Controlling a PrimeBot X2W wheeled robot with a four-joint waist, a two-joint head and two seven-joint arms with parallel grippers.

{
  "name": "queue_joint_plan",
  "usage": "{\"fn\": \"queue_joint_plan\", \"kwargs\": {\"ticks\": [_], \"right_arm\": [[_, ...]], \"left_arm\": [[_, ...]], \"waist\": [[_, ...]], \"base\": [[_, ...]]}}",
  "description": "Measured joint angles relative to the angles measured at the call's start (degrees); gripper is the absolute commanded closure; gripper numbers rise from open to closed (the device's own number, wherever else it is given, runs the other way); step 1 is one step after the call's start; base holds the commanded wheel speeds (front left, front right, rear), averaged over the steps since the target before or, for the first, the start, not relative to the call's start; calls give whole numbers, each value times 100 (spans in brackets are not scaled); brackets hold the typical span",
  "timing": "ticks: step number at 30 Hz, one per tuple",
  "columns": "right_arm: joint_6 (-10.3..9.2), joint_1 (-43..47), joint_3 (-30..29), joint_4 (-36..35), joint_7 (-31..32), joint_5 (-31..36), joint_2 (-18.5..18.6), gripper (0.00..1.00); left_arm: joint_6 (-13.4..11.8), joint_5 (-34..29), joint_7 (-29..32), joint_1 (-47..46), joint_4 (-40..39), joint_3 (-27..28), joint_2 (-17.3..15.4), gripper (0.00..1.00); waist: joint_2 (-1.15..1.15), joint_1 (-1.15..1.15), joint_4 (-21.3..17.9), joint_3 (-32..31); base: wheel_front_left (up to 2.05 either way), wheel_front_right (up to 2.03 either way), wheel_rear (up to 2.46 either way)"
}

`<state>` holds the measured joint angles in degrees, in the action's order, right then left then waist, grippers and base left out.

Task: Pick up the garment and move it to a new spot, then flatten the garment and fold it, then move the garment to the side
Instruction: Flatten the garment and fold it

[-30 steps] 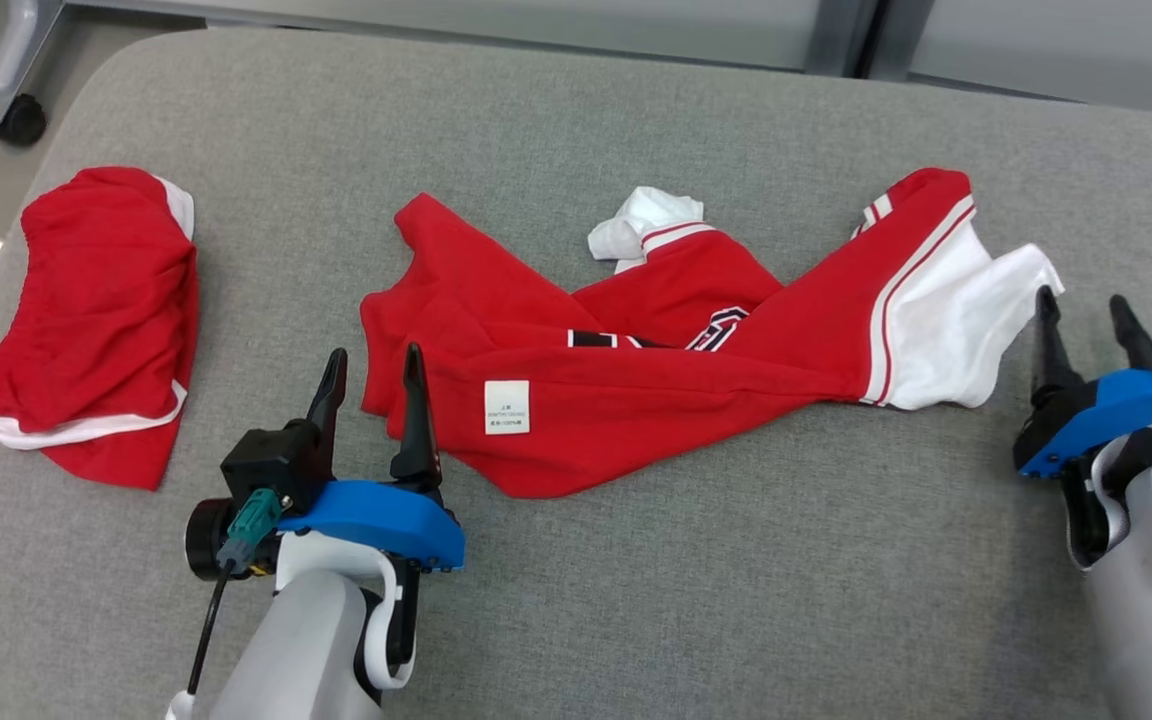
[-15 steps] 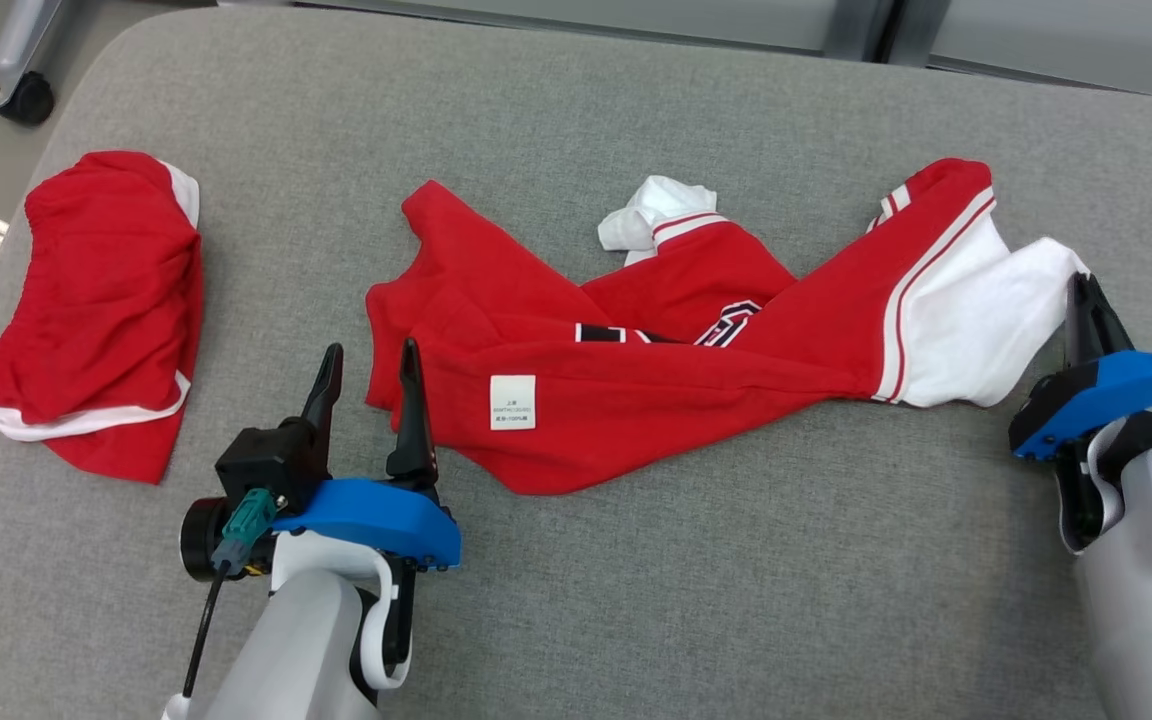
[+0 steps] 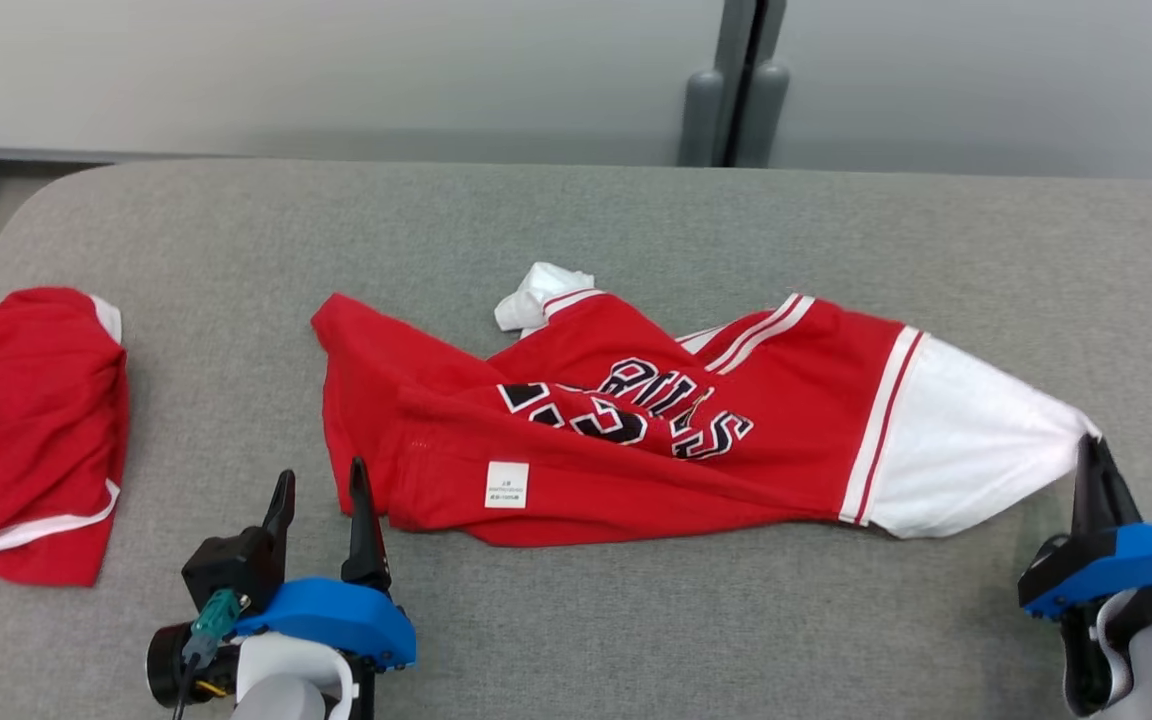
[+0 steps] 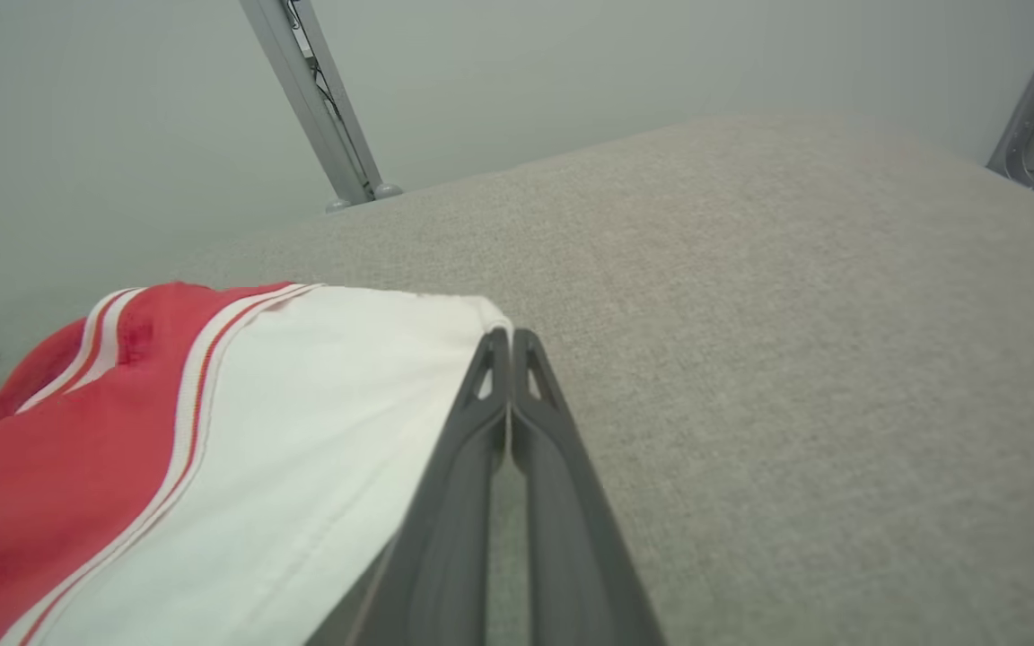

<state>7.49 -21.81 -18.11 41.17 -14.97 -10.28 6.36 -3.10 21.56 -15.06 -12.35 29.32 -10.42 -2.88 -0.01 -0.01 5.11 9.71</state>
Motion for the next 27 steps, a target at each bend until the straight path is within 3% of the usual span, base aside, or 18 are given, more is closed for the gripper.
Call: {"fn": "queue_joint_plan", "kwargs": {"ticks": [5, 6, 7, 11, 17, 21, 27], "right_arm": [[0, 411, -76, -5, 0, 64, -67, 100], [0, 480, -104, -57, 0, 140, -76, 71], [0, 525, -116, -140, 1, 207, -100, 0], [0, 674, 146, -681, -1, 474, -243, 0], [0, 828, 1198, -1507, -1, 767, -330, 0], [0, 867, 1737, -1630, -1, 654, -356, 0], [0, 953, 1742, -1373, 0, 526, -355, 0]], "left_arm": [[40, -58, 0, 286, 32, 64, 0, 0], [48, -65, 0, 332, 42, 71, 0, 0], [56, -100, 0, 372, 51, 77, -1, 0], [9, -309, 0, 461, 49, 137, 0, 0], [-5, -762, 0, 500, -2, 245, -3, 0], [20, -912, -1, 505, 20, 294, -2, 0], [90, -1035, 0, 545, 129, 393, -1, 0]], "waist": [[0, 0, -291, -347], [0, 0, -339, -406], [0, 0, -387, -459], [0, 0, -531, -625], [0, 1, -603, -680], [0, 1, -618, -745], [0, 1, -671, -872]], "base": [[0, 0, 0], [0, 0, 0], [0, 0, 0], [0, 0, 0], [0, 0, 0], [0, 0, 0], [0, 0, 0]]}}
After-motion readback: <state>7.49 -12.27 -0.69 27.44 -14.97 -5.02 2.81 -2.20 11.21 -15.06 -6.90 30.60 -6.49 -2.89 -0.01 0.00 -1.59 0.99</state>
